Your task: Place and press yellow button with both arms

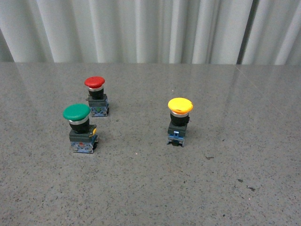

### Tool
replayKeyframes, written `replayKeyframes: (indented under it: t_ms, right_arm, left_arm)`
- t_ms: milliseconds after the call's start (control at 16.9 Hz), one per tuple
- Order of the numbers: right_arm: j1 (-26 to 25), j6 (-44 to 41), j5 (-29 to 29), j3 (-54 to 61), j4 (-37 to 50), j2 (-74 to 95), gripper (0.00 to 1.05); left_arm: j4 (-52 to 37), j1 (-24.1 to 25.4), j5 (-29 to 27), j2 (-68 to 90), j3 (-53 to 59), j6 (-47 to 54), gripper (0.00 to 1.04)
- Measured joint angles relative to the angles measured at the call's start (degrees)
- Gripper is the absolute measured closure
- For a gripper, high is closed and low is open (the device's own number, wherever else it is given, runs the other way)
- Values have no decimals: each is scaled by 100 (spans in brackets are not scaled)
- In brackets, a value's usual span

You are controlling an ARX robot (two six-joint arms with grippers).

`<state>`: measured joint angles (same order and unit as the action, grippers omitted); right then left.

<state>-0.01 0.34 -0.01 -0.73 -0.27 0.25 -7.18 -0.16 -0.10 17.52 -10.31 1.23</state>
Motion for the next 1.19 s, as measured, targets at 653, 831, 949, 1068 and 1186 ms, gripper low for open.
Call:
replayKeyframes:
  t_ms: [653, 831, 949, 1068, 1186]
  right_arm:
    - [0, 0, -2, 0, 0, 0, 6]
    - [0, 0, -2, 0, 0, 0, 6]
    - [0, 0, -2, 0, 2, 0, 6]
    - [0, 0, 0, 0, 2, 0, 6]
    - [0, 0, 0, 0, 0, 0, 6]
  left_arm:
    - [782, 7, 9, -1213, 645, -103, 103]
    - [765, 7, 7, -1488, 739, -103, 103]
    - [697, 7, 9, -1681, 890, -105, 103]
    - [789, 4, -2, -1690, 944, -107, 103]
    - [763, 4, 9, -1700, 944, -107, 103]
